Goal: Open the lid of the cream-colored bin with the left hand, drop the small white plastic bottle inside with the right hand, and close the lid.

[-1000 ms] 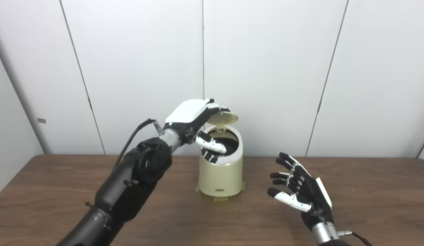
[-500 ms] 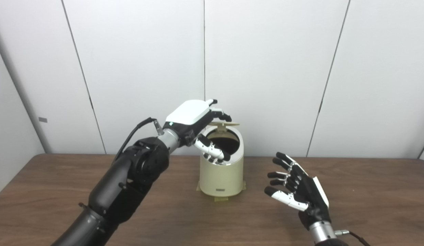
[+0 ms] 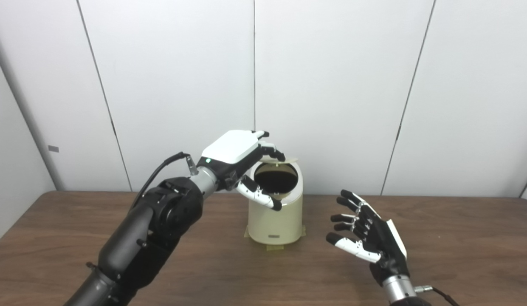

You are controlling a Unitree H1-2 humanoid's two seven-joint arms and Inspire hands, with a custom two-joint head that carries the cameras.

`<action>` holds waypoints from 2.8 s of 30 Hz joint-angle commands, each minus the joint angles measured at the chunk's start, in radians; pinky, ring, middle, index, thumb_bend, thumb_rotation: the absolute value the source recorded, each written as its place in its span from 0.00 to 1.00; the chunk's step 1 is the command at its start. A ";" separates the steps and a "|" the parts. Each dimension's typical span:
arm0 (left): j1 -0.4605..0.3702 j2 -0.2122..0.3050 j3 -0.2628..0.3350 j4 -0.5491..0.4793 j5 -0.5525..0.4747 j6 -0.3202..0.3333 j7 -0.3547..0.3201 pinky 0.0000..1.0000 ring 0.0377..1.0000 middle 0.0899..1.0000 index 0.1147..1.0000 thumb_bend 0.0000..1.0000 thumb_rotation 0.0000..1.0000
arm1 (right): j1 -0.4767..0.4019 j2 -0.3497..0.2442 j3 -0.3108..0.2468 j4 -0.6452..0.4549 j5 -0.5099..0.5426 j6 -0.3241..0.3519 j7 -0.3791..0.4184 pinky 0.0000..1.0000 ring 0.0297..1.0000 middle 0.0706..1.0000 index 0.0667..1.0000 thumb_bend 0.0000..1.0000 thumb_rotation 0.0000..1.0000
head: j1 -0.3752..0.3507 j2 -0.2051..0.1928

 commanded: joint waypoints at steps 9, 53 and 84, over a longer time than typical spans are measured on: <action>-0.026 0.014 0.009 -0.020 0.039 0.003 -0.023 1.00 0.96 0.78 0.75 1.00 0.44 | -0.041 -0.001 0.001 -0.039 0.003 -0.011 -0.004 0.58 0.64 0.81 0.82 0.92 0.30 | -0.002 0.007; 0.081 -0.037 -0.116 0.044 0.235 -0.042 -0.033 1.00 1.00 0.82 0.81 0.99 0.41 | -0.025 0.002 -0.002 -0.098 0.032 0.047 0.000 0.57 0.64 0.81 0.80 0.95 0.30 | -0.007 0.039; 0.105 -0.008 0.058 -0.108 0.225 -0.036 0.118 1.00 0.93 0.76 0.76 0.89 0.38 | -0.027 -0.006 -0.001 -0.083 0.021 0.036 -0.002 0.56 0.64 0.81 0.81 0.93 0.31 | 0.006 0.042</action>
